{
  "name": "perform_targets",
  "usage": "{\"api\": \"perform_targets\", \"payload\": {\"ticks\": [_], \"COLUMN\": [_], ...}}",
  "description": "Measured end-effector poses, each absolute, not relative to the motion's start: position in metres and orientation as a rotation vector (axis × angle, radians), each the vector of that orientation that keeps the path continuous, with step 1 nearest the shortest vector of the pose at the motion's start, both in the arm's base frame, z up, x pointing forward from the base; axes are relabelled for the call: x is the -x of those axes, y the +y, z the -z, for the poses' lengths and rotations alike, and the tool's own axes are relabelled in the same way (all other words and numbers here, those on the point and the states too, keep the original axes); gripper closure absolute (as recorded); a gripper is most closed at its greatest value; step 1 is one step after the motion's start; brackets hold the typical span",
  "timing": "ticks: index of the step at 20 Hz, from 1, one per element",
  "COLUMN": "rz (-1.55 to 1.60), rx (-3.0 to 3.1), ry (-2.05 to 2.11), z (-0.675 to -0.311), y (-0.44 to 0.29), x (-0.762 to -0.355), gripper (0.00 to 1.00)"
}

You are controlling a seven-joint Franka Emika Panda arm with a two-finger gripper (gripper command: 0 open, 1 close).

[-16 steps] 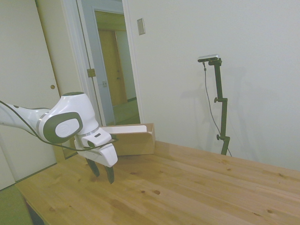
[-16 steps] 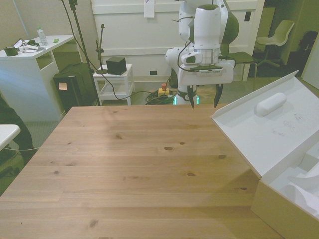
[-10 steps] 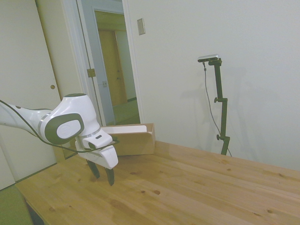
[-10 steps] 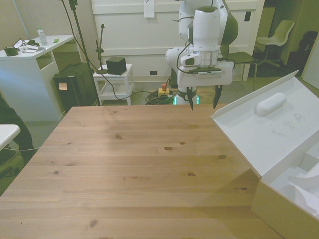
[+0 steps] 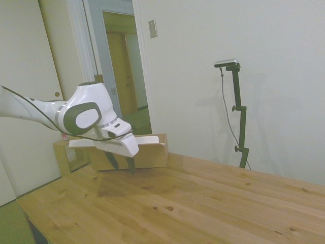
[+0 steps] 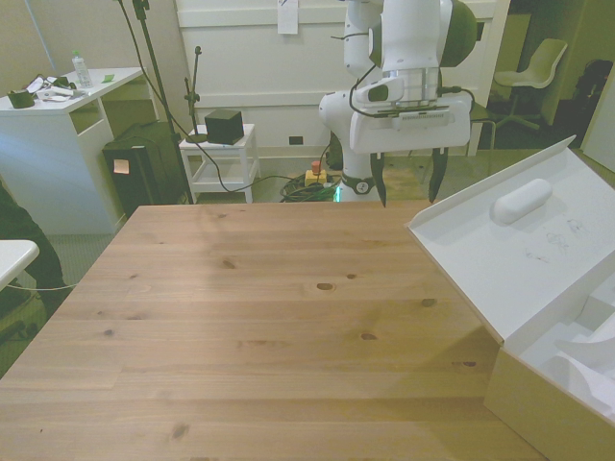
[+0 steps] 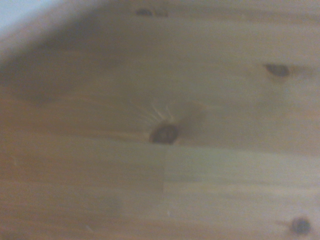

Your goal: Close the box

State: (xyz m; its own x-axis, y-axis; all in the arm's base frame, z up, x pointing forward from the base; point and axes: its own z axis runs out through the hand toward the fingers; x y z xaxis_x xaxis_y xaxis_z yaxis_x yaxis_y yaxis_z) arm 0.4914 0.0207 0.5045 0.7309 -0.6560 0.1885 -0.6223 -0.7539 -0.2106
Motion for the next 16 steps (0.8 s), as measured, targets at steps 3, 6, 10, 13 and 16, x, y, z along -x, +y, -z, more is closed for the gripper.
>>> {"api": "perform_targets", "payload": {"ticks": [3,6,10,13,16], "rz": [0.467,0.51,0.616,0.734,0.762], "rx": [2.796,2.802,2.832,2.833,2.852], "ry": [0.94,0.877,0.765,0.702,0.727], "z": [-0.526,-0.537,-0.564,-0.605,-0.616], "y": [0.027,0.032,0.065,0.102,0.115], "x": [-0.524,-0.555,-0.576,-0.575,-0.598], "gripper": [0.0,0.0,0.0,0.0,0.0]}}
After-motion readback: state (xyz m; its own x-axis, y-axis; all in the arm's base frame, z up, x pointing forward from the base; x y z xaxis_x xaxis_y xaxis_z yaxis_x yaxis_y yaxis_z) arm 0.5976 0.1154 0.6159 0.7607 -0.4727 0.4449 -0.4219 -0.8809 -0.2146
